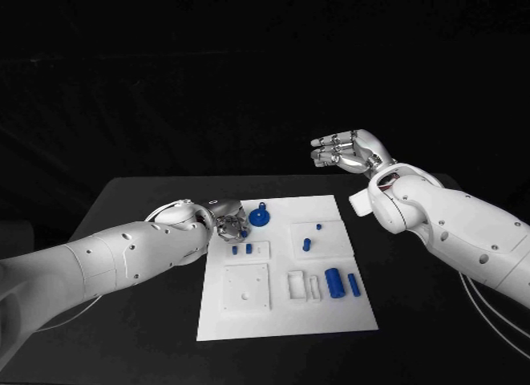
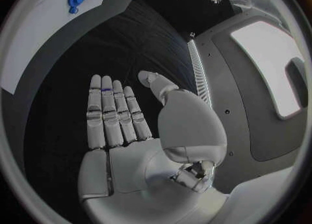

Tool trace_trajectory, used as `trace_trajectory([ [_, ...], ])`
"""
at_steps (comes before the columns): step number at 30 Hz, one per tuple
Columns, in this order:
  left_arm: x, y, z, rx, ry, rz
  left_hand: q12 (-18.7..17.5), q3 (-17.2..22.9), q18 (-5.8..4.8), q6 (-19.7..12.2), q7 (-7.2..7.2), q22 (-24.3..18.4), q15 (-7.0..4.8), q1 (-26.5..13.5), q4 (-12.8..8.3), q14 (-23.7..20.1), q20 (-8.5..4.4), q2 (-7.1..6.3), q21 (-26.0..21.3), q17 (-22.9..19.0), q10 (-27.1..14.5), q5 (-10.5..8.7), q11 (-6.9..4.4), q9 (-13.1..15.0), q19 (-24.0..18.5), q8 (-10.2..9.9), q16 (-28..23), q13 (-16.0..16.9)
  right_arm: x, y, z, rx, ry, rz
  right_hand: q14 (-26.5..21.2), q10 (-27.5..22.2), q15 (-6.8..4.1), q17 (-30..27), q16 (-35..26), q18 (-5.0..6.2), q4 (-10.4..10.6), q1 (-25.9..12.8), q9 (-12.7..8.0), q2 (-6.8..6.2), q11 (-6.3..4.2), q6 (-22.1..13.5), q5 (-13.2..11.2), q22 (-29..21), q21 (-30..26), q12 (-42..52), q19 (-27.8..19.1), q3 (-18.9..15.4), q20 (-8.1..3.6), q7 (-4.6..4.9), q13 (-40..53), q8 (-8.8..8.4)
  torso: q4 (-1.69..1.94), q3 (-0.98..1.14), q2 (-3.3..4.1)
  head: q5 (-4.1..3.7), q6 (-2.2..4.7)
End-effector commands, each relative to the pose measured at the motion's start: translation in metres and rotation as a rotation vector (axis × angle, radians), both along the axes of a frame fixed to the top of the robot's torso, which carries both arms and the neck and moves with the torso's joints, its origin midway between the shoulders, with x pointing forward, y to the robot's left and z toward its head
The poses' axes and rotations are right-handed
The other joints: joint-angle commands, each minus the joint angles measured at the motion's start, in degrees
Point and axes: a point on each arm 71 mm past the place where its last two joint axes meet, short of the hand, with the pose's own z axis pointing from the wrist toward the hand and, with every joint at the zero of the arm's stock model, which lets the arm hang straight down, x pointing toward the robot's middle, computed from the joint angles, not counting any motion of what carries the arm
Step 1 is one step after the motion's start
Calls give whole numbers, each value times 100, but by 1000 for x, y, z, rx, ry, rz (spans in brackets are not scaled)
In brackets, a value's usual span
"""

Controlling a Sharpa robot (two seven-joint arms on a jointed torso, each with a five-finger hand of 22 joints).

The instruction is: Assemble the parts on the task board

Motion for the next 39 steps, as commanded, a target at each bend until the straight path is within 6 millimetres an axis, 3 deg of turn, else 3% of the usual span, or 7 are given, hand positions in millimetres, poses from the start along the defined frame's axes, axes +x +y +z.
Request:
trace_trajectory([
  [1,-3,2,-6,13,11,-7,-23,-47,66,-151,10,93,2,-6,-9,-62,1,-89,36,11,-57,-33,12,-18,-56,-48,14,-6,-1,2,1,0,-5,19,-1,-25,42,-8,-30,-21,23,59,-7,-4,8,-7,25,-7,19,-36,2,-8,6,-15,6,-24,1,-2,2,-8,-4],
  [16,-1,11,-2,-13,-40,23,-24,6,53,-881,-109,87,21,3,-58,-128,26,-250,45,12,-134,-67,23,-20,-98,-43,31,-7,0,-2,-1,-24,4,16,-45,-66,74,-9,-32,-24,-9,94,-8,-19,34,-26,13,-8,16,-36,-42,-91,23,-10,6,-25,2,-4,0,-8,6],
  [23,0,20,0,-21,-57,44,-24,18,54,-1004,-110,92,29,37,-63,-144,31,-301,56,7,-161,-53,38,-17,-108,-37,33,-7,0,-3,-5,-121,24,39,229,-28,-11,0,-26,14,-217,190,9,-11,9,362,-141,0,55,-38,207,-63,-63,-52,5,-9,0,-4,-2,-28,12],
  [28,4,31,9,-53,-69,78,-25,65,69,-945,-39,106,72,51,-73,-195,57,-341,62,-9,-439,-44,131,-16,-160,-34,10,-9,0,-5,-12,-260,41,66,999,265,-297,91,111,85,-293,253,29,28,-120,669,-301,77,339,-27,889,-109,-336,-140,8,16,-1,-2,-5,-136,47],
  [31,8,42,21,-143,-90,127,-25,104,84,-796,101,110,91,39,-69,-240,79,-359,65,-26,-492,-14,168,-11,-208,-14,-16,-9,1,-7,-17,-380,55,77,1841,496,-617,331,417,95,-350,339,36,41,-257,899,-417,276,809,-50,1672,-338,-672,-218,8,17,1,-2,-7,-198,64],
  [34,11,53,36,-286,-98,194,-25,242,103,-547,115,118,72,23,-68,-236,71,-294,85,-85,-332,140,137,-10,-235,67,-126,-9,1,-8,-21,-507,68,78,2246,623,-899,1153,1771,87,-359,322,30,66,-372,1026,-502,623,1484,-57,2598,-551,-1021,-298,8,-1,4,-1,-7,-237,86],
  [39,12,69,55,-517,-48,284,-13,333,26,-592,139,-179,173,-257,22,-426,187,-379,-282,-384,-422,48,182,-11,-501,12,-773,-4,-1,-10,-30,-695,82,66,1995,651,-928,2589,3374,-19,-470,155,30,33,-404,1037,-713,1390,2669,-60,2465,-211,-1149,-329,10,-7,4,-8,-7,-318,109],
])
